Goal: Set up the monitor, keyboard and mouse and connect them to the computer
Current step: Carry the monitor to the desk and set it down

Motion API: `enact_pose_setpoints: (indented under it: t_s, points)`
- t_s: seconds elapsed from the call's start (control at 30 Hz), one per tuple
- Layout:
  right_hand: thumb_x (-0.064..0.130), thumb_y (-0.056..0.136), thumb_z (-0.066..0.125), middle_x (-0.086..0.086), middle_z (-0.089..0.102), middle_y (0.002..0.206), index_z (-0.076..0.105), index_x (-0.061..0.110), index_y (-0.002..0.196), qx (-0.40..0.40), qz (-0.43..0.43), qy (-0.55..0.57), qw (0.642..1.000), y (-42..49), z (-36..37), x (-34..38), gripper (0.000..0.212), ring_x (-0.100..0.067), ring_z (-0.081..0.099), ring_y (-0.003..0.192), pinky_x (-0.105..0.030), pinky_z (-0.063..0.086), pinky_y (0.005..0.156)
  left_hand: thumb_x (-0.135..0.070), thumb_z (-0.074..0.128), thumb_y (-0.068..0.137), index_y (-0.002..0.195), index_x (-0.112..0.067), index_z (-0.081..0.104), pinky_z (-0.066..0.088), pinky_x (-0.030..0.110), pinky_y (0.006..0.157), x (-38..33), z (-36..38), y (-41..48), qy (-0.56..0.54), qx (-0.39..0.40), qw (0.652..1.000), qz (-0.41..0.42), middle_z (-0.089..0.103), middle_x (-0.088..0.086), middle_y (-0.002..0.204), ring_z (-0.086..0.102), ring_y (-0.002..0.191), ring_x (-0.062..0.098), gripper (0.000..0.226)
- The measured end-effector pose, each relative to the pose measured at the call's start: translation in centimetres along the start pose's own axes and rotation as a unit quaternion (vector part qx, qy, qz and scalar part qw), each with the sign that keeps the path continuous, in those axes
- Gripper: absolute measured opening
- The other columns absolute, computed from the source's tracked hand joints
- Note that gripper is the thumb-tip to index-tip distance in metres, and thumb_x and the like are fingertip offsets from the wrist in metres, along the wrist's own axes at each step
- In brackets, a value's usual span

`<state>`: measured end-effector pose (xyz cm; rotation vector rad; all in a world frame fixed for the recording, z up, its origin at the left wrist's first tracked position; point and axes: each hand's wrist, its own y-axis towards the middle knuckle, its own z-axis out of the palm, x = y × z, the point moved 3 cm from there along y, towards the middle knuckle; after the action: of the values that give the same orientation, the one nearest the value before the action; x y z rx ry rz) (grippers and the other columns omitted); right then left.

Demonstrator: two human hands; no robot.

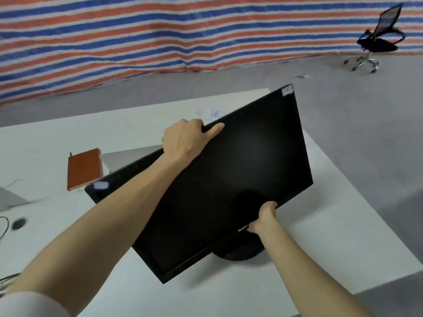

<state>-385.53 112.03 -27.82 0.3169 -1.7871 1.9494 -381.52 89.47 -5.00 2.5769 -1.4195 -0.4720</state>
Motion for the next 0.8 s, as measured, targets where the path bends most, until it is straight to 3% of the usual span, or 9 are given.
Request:
enact_pose_setpoints:
  t_s: [0.23, 0.4, 0.6, 0.7, 0.8]
  points:
    - [0.064, 0.096, 0.012, -0.017, 0.049, 0.141, 0.045, 0.019, 0.142, 0.046, 0.066, -0.044, 0.996, 3.7, 3.4, 5.1, 0.073, -0.046, 0.048, 0.126, -0.061, 0.038, 0.107, -0.082, 0.031, 0.087, 0.084, -0.017, 0.063, 0.052, 0.035, 0.065, -4.1, 3.2, 5.8, 0.076, 0.012, 0.997, 0.012, 0.061, -0.001, 0.066, 0.059, 0.059, 0.021, 0.073]
    - [0.064, 0.088, 0.017, -0.02, 0.051, 0.139, 0.047, 0.022, 0.142, 0.059, 0.089, -0.053, 0.993, 10.6, 5.5, 5.9, 0.075, -0.051, 0.05, 0.12, -0.072, 0.036, 0.097, -0.082, 0.031, 0.087, 0.086, -0.016, 0.061, 0.044, 0.032, 0.061, -5.0, 4.9, 8.0, 0.096, 0.023, 0.995, 0.019, 0.056, -0.003, 0.064, 0.056, 0.058, 0.021, 0.073]
    - [0.051, 0.1, 0.019, -0.018, 0.052, 0.141, 0.052, 0.019, 0.141, 0.11, 0.123, 0.001, 0.986, 8.0, 7.5, 7.2, 0.062, -0.047, 0.046, 0.128, -0.07, 0.033, 0.106, -0.083, 0.029, 0.087, 0.084, -0.014, 0.057, 0.035, 0.031, 0.057, -6.1, 6.3, 9.6, 0.138, 0.037, 0.988, 0.051, 0.049, -0.005, 0.059, 0.053, 0.055, 0.024, 0.074]
    - [0.062, 0.097, 0.019, -0.013, 0.034, 0.157, 0.037, 0.026, 0.152, 0.137, 0.133, 0.088, 0.978, 8.1, 8.6, 7.9, 0.069, -0.046, 0.027, 0.144, -0.077, 0.022, 0.106, -0.084, 0.028, 0.086, 0.084, -0.015, 0.054, 0.033, 0.03, 0.056, -6.5, 6.8, 10.3, 0.146, 0.031, 0.986, 0.071, 0.053, -0.004, 0.063, 0.057, 0.058, 0.027, 0.074]
    - [0.075, 0.089, 0.023, -0.011, 0.024, 0.162, 0.03, 0.029, 0.155, 0.166, 0.132, 0.12, 0.97, 7.5, 9.3, 8.7, 0.081, -0.046, 0.018, 0.147, -0.081, 0.019, 0.104, -0.084, 0.028, 0.085, 0.085, -0.015, 0.054, 0.033, 0.029, 0.055, -6.6, 7.2, 11.1, 0.144, 0.02, 0.986, 0.082, 0.058, -0.004, 0.067, 0.059, 0.06, 0.029, 0.074]
